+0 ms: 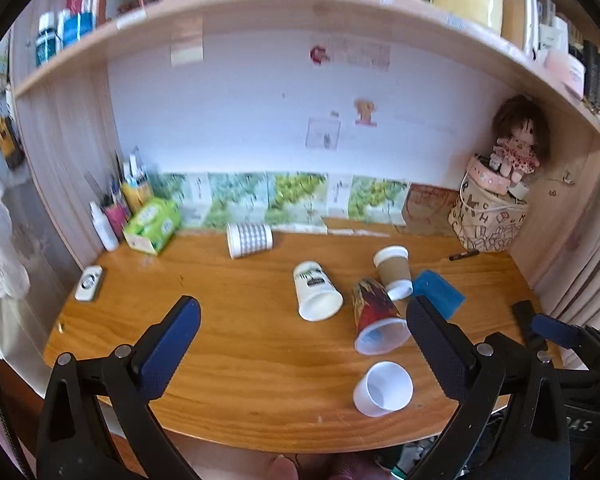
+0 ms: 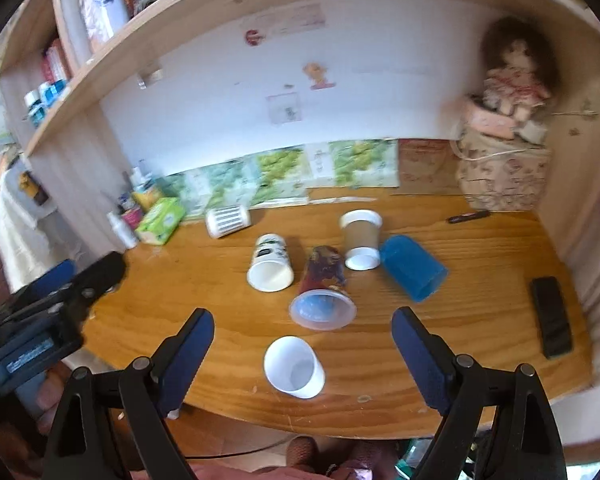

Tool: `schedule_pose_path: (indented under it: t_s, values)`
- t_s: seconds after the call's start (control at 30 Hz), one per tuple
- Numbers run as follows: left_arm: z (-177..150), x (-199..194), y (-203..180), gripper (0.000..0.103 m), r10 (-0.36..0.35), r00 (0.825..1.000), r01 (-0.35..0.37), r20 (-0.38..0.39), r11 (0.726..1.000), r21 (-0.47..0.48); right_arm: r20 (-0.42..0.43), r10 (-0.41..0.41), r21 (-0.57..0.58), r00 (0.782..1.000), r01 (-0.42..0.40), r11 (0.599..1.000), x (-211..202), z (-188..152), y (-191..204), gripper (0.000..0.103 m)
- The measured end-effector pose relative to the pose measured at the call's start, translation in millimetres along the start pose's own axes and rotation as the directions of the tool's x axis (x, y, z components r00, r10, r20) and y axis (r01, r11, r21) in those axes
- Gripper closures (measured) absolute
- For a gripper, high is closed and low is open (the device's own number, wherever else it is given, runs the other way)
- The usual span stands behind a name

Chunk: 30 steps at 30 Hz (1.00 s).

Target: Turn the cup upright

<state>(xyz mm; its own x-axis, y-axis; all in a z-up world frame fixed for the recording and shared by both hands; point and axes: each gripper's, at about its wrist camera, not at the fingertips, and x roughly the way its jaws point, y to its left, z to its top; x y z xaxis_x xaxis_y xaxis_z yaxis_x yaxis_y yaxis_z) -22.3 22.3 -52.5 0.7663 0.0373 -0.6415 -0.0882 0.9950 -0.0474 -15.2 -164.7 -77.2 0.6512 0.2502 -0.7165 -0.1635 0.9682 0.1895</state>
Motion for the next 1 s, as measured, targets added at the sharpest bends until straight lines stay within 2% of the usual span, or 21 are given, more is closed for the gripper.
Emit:
schedule_pose_path:
  t_s: [0.1,0.23,0.37,0.5,0.67,1.0]
  values:
    - [2,-11,6,0.000,0.009,0.999,-0.009,0.036,1.000,0.008,0.024,-0.051,0.013,0.998,0.051,0.999,-7,-5,11,0.012]
    - [3,-24,15,0.000,-0.007,0.998,0.008,0.064,1.000,-0.013,0.055,-0.074,0.033,0.996,0.072,0.997,-21,-15,22,0.012]
    - [-2,-39,20,0.000,0.029,0.992,-0.028,0.124,1.000,-0.009,0.155,-0.133,0.038,0.979,0.129,0.991,-46,-30,37,0.012]
    - [-14,-53,27,0.000,0.021,0.984,-0.018,0.174,1.000,-0.024,0.234,-0.162,0.035,0.959,0.158,0.987,-64,-39,46,0.012]
    - [-16,-65,24,0.000,0.029,0.974,-0.029,0.226,1.000,0.001,0.270,-0.172,0.042,0.948,0.166,0.985,-73,-43,50,0.012]
    - [-23,-79,6,0.000,0.004,0.964,-0.022,0.266,0.998,0.064,0.271,-0.181,0.040,0.945,0.177,0.983,-81,-51,50,0.012]
